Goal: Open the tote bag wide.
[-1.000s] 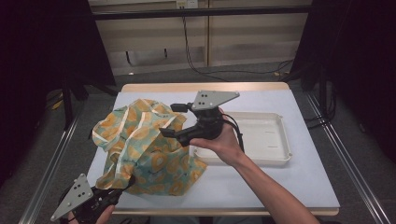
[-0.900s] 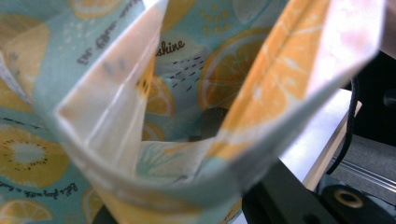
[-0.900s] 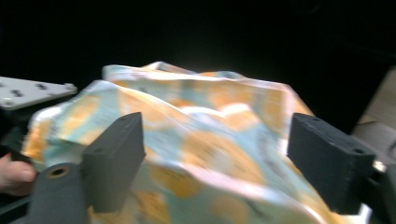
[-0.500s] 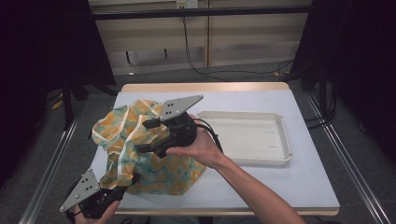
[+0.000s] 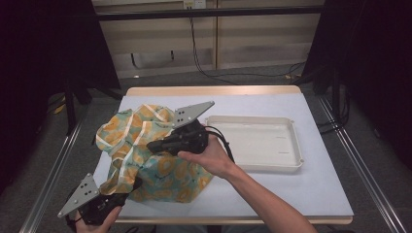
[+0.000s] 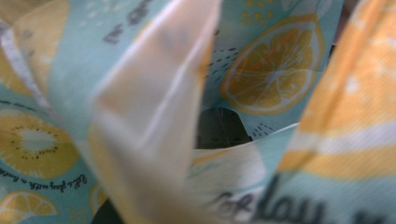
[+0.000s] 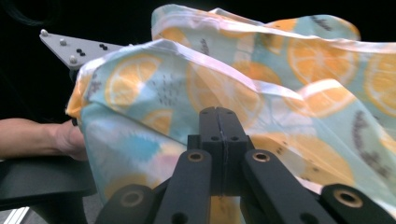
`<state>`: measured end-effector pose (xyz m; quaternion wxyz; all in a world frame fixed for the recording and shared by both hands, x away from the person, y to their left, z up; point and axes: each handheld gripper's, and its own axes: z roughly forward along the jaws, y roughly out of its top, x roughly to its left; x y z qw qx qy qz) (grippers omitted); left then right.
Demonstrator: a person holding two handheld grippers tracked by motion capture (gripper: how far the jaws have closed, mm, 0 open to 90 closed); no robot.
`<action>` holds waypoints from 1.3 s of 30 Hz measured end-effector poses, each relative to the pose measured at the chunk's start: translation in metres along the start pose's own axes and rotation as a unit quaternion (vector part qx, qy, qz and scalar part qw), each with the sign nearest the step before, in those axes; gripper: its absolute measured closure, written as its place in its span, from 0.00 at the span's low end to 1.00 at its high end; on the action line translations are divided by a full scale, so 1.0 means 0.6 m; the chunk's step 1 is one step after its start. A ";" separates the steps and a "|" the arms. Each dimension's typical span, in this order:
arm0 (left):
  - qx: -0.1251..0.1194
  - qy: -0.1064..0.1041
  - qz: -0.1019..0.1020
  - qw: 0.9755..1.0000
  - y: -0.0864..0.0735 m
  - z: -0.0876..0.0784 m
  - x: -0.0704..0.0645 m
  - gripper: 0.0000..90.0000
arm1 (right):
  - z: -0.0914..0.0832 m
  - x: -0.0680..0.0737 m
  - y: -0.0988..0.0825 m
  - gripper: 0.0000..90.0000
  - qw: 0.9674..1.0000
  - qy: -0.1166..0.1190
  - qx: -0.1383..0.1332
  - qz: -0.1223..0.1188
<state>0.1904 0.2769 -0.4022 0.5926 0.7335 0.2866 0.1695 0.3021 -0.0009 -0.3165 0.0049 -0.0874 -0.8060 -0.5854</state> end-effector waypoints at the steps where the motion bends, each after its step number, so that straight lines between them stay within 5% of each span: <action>1: 0.003 0.007 0.004 1.000 0.000 -0.001 0.000 1.00 | -0.005 0.000 -0.002 1.00 1.000 -0.003 0.000 0.000; 8: 0.008 0.009 0.004 1.000 0.001 0.001 0.000 1.00 | -0.052 -0.014 -0.001 0.83 0.999 -0.033 -0.014 0.003; 9: 0.008 0.010 0.003 1.000 0.000 0.002 0.000 1.00 | -0.069 -0.023 0.002 0.69 0.998 -0.052 -0.018 0.004; 12: 0.012 0.012 0.002 1.000 -0.001 0.002 0.001 1.00 | -0.077 -0.034 0.010 0.60 0.997 -0.068 -0.023 0.004; 20: 0.016 0.014 -0.001 1.000 -0.005 0.004 0.007 1.00 | -0.056 -0.053 0.031 0.38 0.996 -0.086 -0.019 0.001; 25: 0.016 0.020 -0.003 1.000 -0.007 0.005 0.008 1.00 | -0.020 -0.053 0.028 0.33 0.998 -0.059 0.013 -0.001; 31: 0.014 0.020 -0.007 1.000 -0.008 0.005 0.010 1.00 | -0.002 -0.061 0.010 0.34 0.998 -0.046 0.038 0.015; 34: 0.013 0.009 -0.007 1.000 -0.008 0.005 0.013 1.00 | 0.000 -0.066 0.006 0.63 0.998 -0.034 0.048 0.025; 36: 0.015 0.021 -0.009 1.000 -0.008 0.004 0.012 1.00 | -0.002 -0.068 0.003 0.83 0.998 -0.022 0.046 0.030; 39: 0.013 0.010 -0.009 1.000 -0.009 0.004 0.016 1.00 | -0.013 -0.058 0.003 1.00 0.999 -0.015 0.038 0.028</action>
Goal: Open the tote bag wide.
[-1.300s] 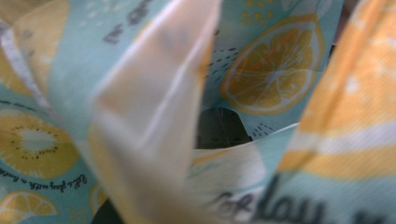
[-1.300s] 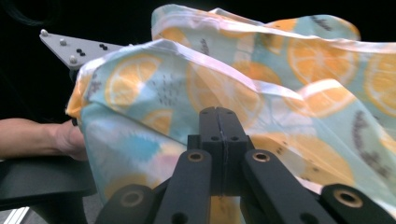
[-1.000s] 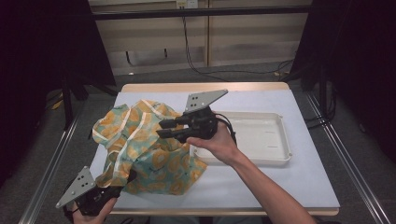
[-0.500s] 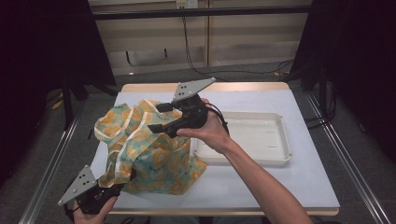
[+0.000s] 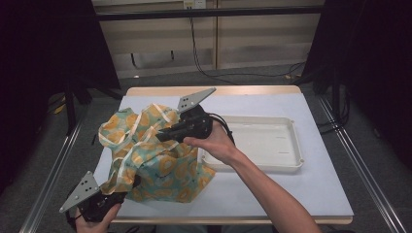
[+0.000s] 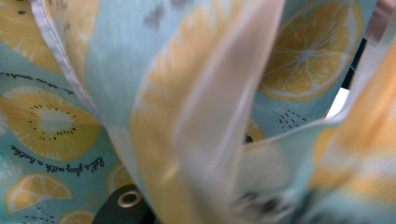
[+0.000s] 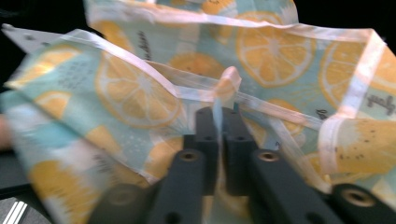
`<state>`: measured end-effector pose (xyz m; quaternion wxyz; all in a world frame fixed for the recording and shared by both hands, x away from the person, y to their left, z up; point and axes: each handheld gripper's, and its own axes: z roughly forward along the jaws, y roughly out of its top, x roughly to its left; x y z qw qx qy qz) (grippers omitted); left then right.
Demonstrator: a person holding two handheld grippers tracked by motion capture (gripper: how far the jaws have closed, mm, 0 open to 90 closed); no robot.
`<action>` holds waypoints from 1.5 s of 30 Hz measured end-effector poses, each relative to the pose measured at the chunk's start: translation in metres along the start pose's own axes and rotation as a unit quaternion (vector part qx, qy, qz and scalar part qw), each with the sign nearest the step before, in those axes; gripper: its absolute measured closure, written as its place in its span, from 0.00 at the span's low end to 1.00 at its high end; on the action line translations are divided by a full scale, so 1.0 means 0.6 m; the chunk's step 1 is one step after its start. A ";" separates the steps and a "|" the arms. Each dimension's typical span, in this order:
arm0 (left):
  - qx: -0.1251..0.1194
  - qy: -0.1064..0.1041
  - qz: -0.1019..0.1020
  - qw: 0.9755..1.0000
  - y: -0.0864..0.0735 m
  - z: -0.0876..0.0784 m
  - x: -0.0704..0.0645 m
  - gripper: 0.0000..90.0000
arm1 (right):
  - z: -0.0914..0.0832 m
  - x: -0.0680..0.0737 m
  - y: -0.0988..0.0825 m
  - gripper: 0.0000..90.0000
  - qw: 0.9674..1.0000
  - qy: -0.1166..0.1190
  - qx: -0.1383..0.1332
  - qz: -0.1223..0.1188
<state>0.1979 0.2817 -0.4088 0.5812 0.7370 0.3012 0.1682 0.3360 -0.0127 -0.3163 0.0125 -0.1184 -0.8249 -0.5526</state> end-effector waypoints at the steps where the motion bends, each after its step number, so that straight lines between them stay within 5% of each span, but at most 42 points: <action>1: -0.001 -0.001 0.000 1.000 0.000 0.000 0.000 1.00 | -0.007 0.006 0.000 1.00 1.000 0.001 -0.007 -0.003; 9: 0.008 0.012 0.003 1.000 0.002 0.002 0.000 1.00 | -0.085 0.067 -0.011 1.00 0.999 0.009 -0.035 -0.027; 15: 0.003 0.020 -0.013 1.000 -0.003 -0.003 0.009 1.00 | -0.118 0.097 -0.067 1.00 0.999 0.019 -0.035 -0.023; 26: -0.013 0.038 -0.029 0.999 -0.006 -0.028 0.021 0.92 | -0.086 0.083 -0.166 1.00 0.999 0.031 0.005 0.024; 29: -0.038 0.030 -0.025 0.998 0.005 -0.052 0.019 0.87 | -0.066 0.072 -0.192 1.00 0.999 0.033 0.016 0.039; 33: -0.049 0.019 -0.011 0.999 0.019 -0.066 0.007 0.78 | -0.063 0.067 -0.194 1.00 0.999 0.031 0.006 0.042; 34: -0.046 0.011 0.011 0.999 0.029 -0.074 -0.002 0.77 | -0.064 0.066 -0.191 1.00 0.999 0.028 0.002 0.041; 43: -0.055 -0.008 0.026 0.998 0.046 -0.087 -0.023 0.59 | -0.072 0.065 -0.174 1.00 0.999 0.012 0.000 0.033; 45: -0.041 -0.010 0.037 0.998 0.047 -0.072 -0.027 0.45 | -0.074 0.067 -0.167 1.00 1.000 0.010 -0.002 0.027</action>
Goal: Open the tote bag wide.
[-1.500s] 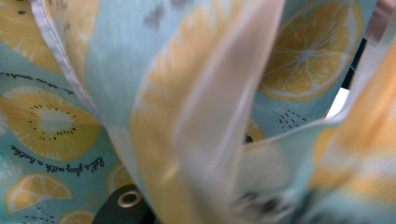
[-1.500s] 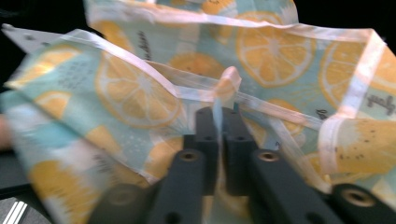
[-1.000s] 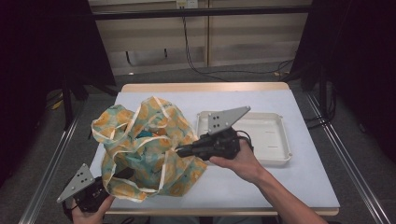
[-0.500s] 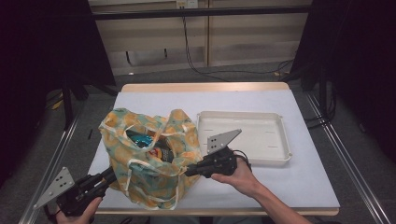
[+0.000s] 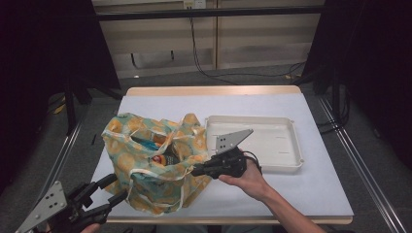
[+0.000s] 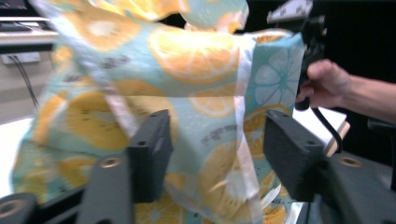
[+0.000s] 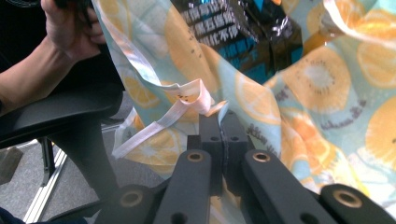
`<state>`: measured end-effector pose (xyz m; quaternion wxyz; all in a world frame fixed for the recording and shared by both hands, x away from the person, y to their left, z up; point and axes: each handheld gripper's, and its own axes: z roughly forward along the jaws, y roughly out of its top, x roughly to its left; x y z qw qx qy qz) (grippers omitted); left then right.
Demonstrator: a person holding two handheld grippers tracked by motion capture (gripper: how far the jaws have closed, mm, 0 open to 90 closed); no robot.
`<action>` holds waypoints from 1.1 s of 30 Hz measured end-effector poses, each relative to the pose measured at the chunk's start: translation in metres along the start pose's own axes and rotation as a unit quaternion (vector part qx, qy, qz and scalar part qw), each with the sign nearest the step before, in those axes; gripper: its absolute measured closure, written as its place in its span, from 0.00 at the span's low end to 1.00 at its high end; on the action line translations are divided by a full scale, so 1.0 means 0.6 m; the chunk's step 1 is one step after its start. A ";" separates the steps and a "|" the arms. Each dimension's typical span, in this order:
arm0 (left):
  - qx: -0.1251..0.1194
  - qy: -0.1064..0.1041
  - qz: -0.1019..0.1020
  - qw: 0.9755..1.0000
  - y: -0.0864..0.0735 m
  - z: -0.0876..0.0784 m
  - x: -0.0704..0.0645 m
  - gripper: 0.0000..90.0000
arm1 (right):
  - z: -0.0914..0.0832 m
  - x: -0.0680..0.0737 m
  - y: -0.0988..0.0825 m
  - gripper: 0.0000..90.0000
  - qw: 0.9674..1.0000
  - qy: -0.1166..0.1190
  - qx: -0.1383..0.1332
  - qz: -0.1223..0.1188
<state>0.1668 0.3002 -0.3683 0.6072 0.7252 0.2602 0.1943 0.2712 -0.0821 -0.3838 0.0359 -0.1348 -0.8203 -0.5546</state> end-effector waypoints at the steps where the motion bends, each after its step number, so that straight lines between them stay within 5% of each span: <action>1: 0.000 0.000 0.000 1.000 0.000 0.000 0.000 0.42 | 0.000 0.000 0.000 1.00 1.000 0.000 0.000 0.000; 3: 0.029 0.016 0.003 0.999 -0.002 0.024 0.002 0.35 | 0.000 0.003 0.008 1.00 1.000 0.001 -0.006 -0.005; 6: 0.048 0.026 0.002 0.999 -0.010 0.039 0.011 0.49 | 0.001 0.006 0.011 1.00 1.000 0.001 -0.005 -0.007; 7: 0.051 0.010 0.003 0.999 -0.017 0.043 0.018 0.81 | 0.002 0.006 0.011 1.00 1.000 0.002 -0.005 -0.007; 8: 0.053 0.009 0.006 0.999 -0.019 0.044 0.020 0.95 | 0.003 0.006 0.011 1.00 1.000 0.003 -0.006 -0.007; 9: 0.055 0.008 0.001 0.998 -0.021 0.044 0.022 0.99 | 0.003 0.006 0.010 1.00 1.000 0.003 -0.005 -0.006; 11: 0.054 0.008 -0.004 0.999 -0.024 0.044 0.024 1.00 | 0.003 0.005 0.009 1.00 1.000 0.005 -0.006 -0.004; 13: 0.084 0.027 -0.006 0.996 -0.037 0.042 0.030 1.00 | 0.005 0.005 0.007 1.00 1.000 0.008 -0.007 -0.003; 21: 0.114 0.031 -0.036 0.992 -0.066 0.061 0.044 1.00 | 0.020 0.009 -0.004 1.00 1.000 0.018 -0.005 0.002; 22: 0.107 0.030 -0.042 0.993 -0.063 0.059 0.043 1.00 | 0.020 0.009 -0.004 1.00 1.000 0.018 -0.005 0.002; 24: 0.036 -0.021 -0.055 0.998 -0.036 0.036 0.029 1.00 | 0.019 0.020 0.006 1.00 1.000 0.027 -0.010 -0.005; 28: 0.007 -0.058 -0.037 0.998 -0.020 0.025 0.006 1.00 | 0.009 0.033 0.020 1.00 0.999 0.028 -0.016 -0.019; 29: 0.027 -0.068 -0.010 0.997 -0.017 0.036 -0.013 1.00 | 0.003 0.035 0.022 1.00 0.999 0.029 -0.023 -0.019; 30: 0.027 -0.068 -0.010 0.997 -0.017 0.036 -0.013 1.00 | 0.003 0.035 0.022 1.00 0.999 0.029 -0.023 -0.019; 32: 0.087 -0.063 0.022 0.994 -0.029 0.070 -0.024 1.00 | 0.004 0.038 0.016 1.00 0.999 0.035 -0.021 -0.017; 33: 0.104 -0.060 0.019 0.993 -0.035 0.082 -0.022 1.00 | 0.005 0.038 0.013 1.00 0.999 0.039 -0.020 -0.016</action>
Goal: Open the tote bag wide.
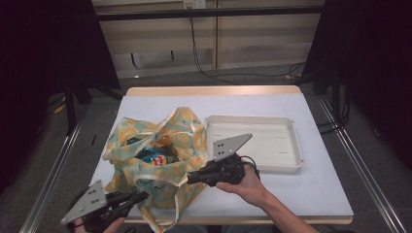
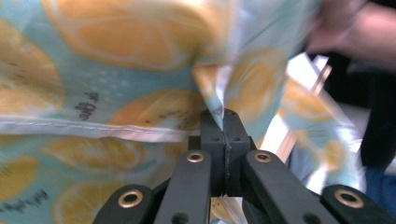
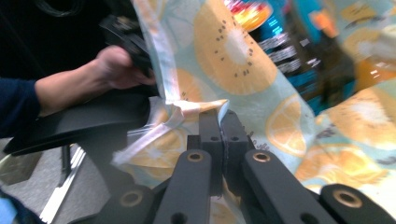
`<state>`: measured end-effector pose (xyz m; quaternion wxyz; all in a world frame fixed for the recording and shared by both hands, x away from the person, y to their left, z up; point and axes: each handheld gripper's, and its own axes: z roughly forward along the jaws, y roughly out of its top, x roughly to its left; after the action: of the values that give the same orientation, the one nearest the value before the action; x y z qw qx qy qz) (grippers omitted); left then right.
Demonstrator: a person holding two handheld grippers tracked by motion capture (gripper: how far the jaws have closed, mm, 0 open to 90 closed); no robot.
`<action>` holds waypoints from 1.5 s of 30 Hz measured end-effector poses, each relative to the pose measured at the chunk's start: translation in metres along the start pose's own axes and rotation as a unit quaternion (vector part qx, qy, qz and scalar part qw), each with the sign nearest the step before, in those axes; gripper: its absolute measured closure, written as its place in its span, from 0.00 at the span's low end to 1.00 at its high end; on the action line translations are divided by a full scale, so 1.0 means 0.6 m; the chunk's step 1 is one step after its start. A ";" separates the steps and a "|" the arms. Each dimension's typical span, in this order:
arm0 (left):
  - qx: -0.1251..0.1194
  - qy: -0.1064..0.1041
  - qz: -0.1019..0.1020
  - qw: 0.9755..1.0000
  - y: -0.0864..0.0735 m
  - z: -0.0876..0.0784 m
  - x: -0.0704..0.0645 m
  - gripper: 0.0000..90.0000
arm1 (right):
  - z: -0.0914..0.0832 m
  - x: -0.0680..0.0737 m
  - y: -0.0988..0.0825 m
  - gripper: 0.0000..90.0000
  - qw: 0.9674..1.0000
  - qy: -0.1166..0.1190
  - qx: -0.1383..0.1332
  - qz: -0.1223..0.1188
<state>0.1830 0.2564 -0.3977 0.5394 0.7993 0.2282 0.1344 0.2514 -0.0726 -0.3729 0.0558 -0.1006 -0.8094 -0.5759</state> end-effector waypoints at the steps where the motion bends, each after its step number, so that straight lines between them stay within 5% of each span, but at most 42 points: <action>1: 0.000 0.000 0.000 1.000 0.000 0.000 0.000 1.00 | 0.000 0.000 0.000 1.00 1.000 0.000 0.000 0.000; 6: 0.062 0.041 -0.029 0.997 -0.026 0.040 0.046 1.00 | 0.015 -0.004 -0.034 1.00 0.999 0.004 0.039 0.013; 13: 0.054 0.065 -0.078 0.993 -0.061 0.008 0.079 1.00 | 0.032 -0.034 -0.083 1.00 0.996 -0.015 0.076 0.039; 19: 0.092 0.070 -0.096 0.989 -0.099 -0.004 0.095 1.00 | 0.045 -0.046 -0.121 1.00 0.993 -0.023 0.105 0.052; 25: 0.057 0.053 -0.104 0.992 -0.102 -0.011 0.096 0.95 | 0.031 -0.039 -0.117 0.84 0.994 -0.023 0.096 0.037; 28: 0.023 0.054 -0.083 0.995 -0.083 -0.022 0.077 0.86 | 0.010 -0.024 -0.095 0.75 0.997 -0.031 0.072 0.022; 32: 0.005 0.066 -0.076 0.995 -0.071 -0.040 0.064 0.77 | -0.027 -0.015 -0.069 0.70 0.998 -0.049 0.034 0.015; 37: -0.010 0.079 -0.067 0.995 -0.058 -0.065 0.058 0.72 | -0.070 -0.024 -0.052 0.64 0.996 -0.093 0.000 0.019; 39: -0.013 0.087 -0.066 0.994 -0.053 -0.071 0.058 0.71 | -0.075 -0.033 -0.046 0.58 0.994 -0.109 -0.008 0.023; 41: -0.041 0.090 -0.059 0.993 -0.037 -0.083 0.060 0.71 | -0.072 -0.045 -0.039 0.50 0.991 -0.127 -0.011 0.029; 45: -0.049 0.100 -0.047 0.993 -0.023 -0.092 0.065 0.68 | -0.057 -0.065 -0.028 0.46 0.991 -0.131 -0.021 0.026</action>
<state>0.1884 0.3247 -0.3907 0.5581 0.7430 0.3111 0.1991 0.2850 -0.1139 -0.3852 -0.0378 -0.1974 -0.7946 -0.5728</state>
